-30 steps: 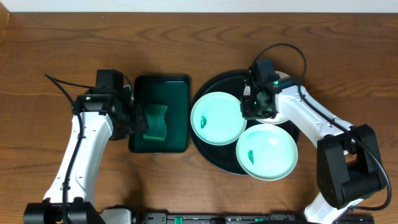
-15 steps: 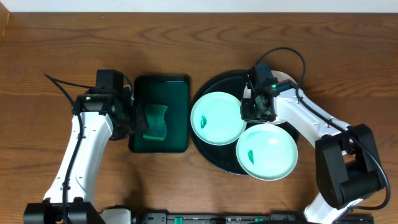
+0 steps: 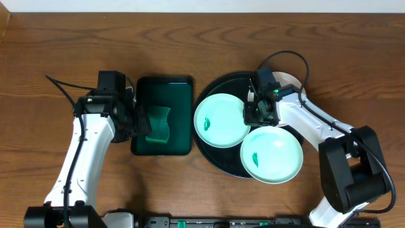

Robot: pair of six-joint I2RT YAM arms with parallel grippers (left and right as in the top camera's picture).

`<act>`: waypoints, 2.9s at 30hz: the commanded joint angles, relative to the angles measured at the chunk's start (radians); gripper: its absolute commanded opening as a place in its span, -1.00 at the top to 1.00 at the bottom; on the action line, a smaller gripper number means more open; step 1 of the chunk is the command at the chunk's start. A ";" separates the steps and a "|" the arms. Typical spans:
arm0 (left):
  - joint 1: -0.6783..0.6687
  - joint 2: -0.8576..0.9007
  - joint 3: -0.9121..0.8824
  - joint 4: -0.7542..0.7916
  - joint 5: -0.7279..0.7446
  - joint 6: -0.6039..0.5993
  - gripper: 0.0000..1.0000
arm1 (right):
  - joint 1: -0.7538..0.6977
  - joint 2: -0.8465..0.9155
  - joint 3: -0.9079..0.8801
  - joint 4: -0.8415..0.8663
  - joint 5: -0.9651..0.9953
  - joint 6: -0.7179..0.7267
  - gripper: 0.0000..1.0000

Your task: Clean dirty plates on tray and stack at the side

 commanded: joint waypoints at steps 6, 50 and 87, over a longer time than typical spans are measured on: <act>-0.002 0.005 -0.006 0.001 -0.014 -0.002 -0.10 | 0.005 0.005 -0.026 0.026 0.010 0.026 0.82; -0.109 0.208 -0.006 0.214 -0.054 -0.056 0.18 | 0.006 0.005 -0.026 0.034 0.010 0.026 0.97; -0.154 0.225 -0.072 0.340 -0.129 -0.129 0.16 | 0.006 0.005 -0.026 0.033 0.010 0.026 0.97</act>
